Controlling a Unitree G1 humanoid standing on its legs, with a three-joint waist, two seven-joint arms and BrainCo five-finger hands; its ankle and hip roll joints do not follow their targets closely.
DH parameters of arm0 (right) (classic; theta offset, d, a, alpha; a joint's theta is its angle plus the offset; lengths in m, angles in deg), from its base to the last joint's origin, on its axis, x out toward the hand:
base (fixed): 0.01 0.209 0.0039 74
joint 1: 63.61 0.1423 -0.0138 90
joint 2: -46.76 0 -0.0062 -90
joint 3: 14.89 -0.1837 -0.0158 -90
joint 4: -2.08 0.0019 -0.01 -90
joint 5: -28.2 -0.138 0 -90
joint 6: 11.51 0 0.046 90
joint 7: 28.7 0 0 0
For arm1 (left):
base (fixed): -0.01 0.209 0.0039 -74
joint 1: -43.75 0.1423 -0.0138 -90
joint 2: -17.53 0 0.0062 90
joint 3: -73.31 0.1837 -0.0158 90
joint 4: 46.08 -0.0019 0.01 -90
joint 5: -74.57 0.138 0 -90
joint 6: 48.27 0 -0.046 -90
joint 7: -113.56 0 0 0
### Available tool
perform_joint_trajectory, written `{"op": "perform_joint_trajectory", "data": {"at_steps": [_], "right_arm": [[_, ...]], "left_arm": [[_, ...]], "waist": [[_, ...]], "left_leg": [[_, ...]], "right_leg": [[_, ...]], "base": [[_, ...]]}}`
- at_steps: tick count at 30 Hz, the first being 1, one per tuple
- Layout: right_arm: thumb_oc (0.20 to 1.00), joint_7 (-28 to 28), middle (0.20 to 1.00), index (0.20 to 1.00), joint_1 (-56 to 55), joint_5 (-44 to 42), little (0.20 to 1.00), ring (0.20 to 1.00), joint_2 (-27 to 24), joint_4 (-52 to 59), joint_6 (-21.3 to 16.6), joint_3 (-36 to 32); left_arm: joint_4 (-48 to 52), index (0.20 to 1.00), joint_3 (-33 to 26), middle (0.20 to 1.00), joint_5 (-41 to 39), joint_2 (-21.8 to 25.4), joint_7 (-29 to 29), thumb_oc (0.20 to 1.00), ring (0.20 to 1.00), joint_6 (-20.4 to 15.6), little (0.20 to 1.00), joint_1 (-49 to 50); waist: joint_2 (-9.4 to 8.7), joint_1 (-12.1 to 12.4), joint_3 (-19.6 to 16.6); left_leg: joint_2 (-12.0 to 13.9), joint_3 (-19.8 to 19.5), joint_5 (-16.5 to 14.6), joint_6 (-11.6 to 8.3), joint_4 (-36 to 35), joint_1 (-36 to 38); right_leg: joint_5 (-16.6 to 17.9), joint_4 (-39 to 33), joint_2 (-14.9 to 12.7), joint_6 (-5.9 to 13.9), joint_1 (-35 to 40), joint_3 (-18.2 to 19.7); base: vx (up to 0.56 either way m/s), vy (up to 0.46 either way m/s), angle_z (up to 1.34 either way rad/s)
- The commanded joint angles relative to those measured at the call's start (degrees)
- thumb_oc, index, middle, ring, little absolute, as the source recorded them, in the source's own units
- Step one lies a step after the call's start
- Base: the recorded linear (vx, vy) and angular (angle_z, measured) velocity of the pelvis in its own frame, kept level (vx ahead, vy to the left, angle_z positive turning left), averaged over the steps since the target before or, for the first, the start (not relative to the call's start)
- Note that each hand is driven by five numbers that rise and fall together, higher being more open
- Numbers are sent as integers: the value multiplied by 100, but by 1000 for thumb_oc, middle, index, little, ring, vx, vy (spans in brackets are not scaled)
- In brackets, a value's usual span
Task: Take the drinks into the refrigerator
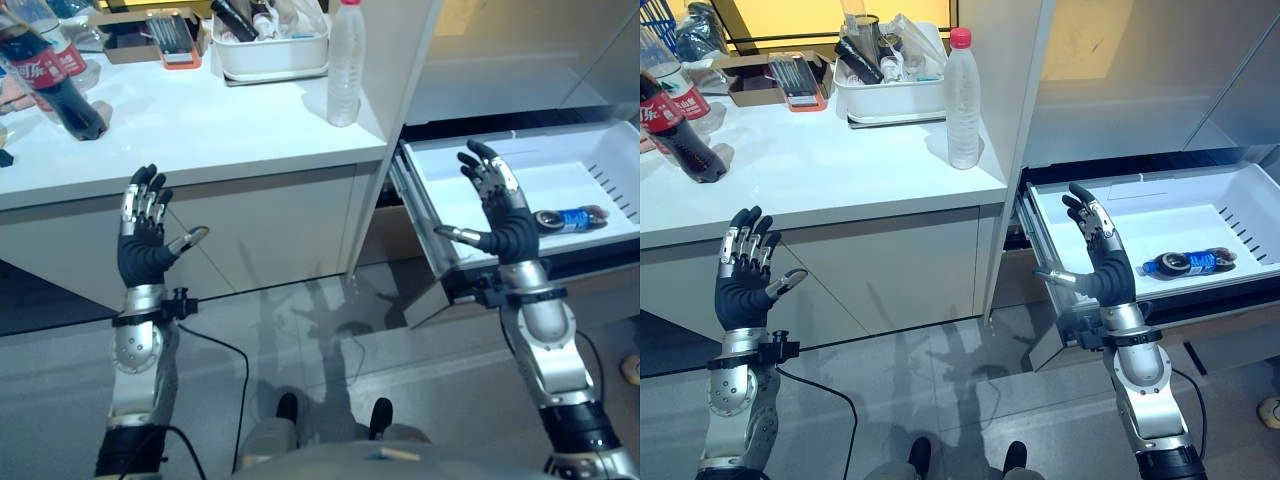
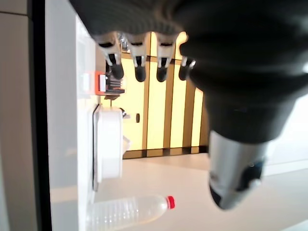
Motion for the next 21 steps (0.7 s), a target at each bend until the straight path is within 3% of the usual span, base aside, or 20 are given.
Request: {"op": "perform_joint_trajectory", "data": {"at_steps": [1, 13, 21], "right_arm": [[1000, -142, 1000, 1000, 192, -48, 1000, 1000, 24, 98, -317, -335], [1000, -100, 1000, 1000, 163, -75, 1000, 1000, 22, 56, -270, -405], [1000, -34, 1000, 1000, 213, -290, 1000, 1000, 16, 165, -224, -557]], "left_arm": [[401, 1000, 13, 1000, 46, 223, -62, 1000, 1000, -252, 1000, -306], [297, 1000, 132, 1000, -8, 225, -64, 1000, 1000, -130, 1000, -459], [-273, 1000, 217, 1000, 134, 498, 81, 1000, 1000, 64, 1000, -925]], "waist": [[14, -22, -130], [16, -96, -217], [63, -230, -204]], "left_leg": [[-265, -194, -361, 371, 88, 75], [-225, -95, -389, 369, 17, 204], [-158, 42, -410, 348, -32, 280]], "right_leg": [[-793, 905, 0, -36, -42, -164], [-775, 803, 50, -41, 31, -37], [-804, 818, 106, -57, -4, 114]], "base": [[7, 2, -7], [8, 1, -7], [14, -3, -7]]}}
